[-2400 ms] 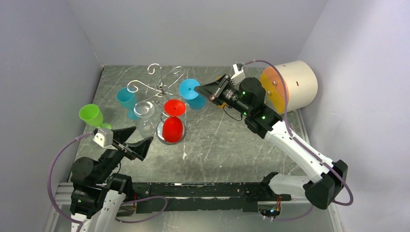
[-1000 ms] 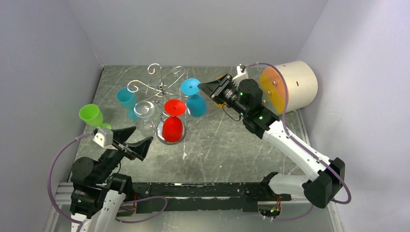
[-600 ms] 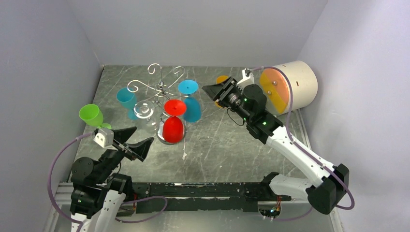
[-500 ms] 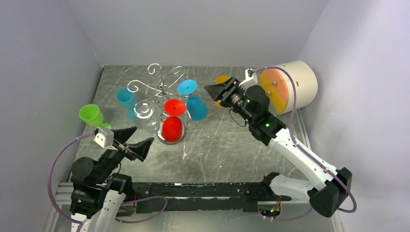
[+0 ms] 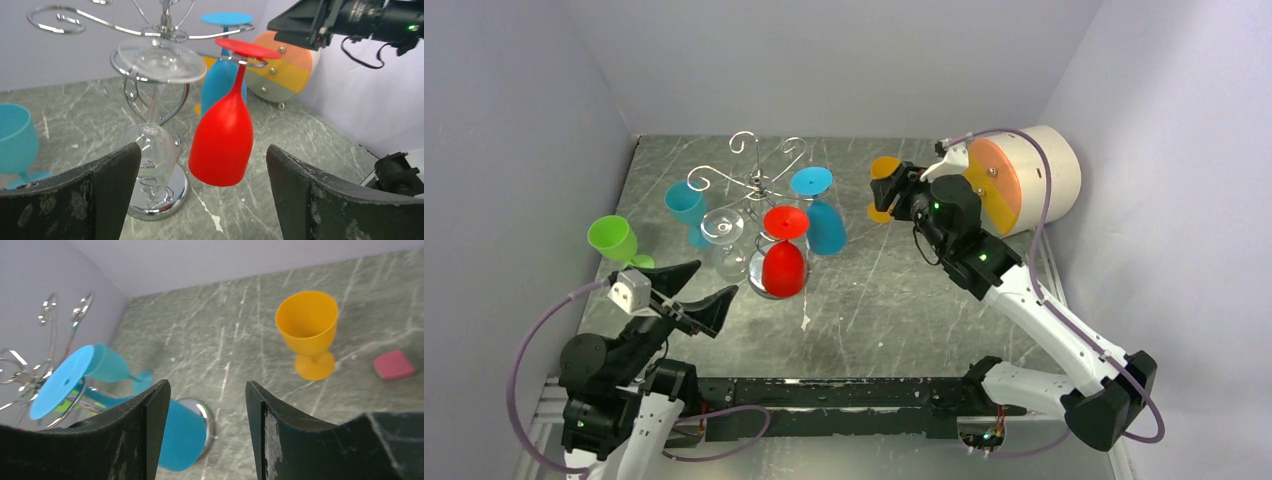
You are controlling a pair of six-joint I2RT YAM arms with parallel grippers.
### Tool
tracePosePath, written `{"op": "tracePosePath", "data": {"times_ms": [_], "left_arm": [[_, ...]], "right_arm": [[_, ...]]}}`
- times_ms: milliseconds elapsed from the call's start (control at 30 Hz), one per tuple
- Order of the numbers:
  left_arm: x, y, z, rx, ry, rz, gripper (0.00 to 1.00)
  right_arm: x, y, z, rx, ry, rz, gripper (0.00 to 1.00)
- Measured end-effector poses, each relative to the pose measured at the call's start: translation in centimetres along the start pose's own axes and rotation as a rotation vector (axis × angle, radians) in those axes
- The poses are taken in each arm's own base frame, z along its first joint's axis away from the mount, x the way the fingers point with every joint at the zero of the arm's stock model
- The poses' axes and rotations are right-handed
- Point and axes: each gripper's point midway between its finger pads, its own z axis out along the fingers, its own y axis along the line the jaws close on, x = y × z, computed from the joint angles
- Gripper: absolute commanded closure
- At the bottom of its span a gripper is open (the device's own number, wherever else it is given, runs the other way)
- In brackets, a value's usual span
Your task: Place the wine glass upside down on the wine glass rack
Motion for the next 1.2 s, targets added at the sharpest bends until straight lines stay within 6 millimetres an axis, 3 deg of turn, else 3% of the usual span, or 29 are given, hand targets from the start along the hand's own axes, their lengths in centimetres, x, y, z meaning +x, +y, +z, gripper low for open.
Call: {"op": "tracePosePath", "data": {"times_ms": [200, 567, 733, 933, 1200], "left_arm": [[-2.8, -1.3, -1.0, 0.018, -0.056, 0.028, 0.01], [-8.4, -4.5, -4.9, 0.048, -0.157, 0.098, 0.0], [-8.8, -4.7, -5.4, 0.039, -0.157, 0.109, 0.01], [-9.1, -5.0, -6.1, 0.034, -0.156, 0.121, 0.01], [-9.4, -5.1, -6.4, 0.035, -0.163, 0.139, 0.01]], "right_arm": [[-0.9, -1.0, 1.8, 0.069, 0.003, -0.199, 0.45], [2.4, -4.9, 7.6, 0.14, 0.172, -0.487, 0.49], [4.8, -6.5, 10.6, 0.132, 0.276, -0.546, 0.49], [5.1, -6.6, 13.9, 0.122, 0.327, -0.57, 0.52], [6.3, -7.9, 15.6, 0.157, 0.387, -0.604, 0.56]]}}
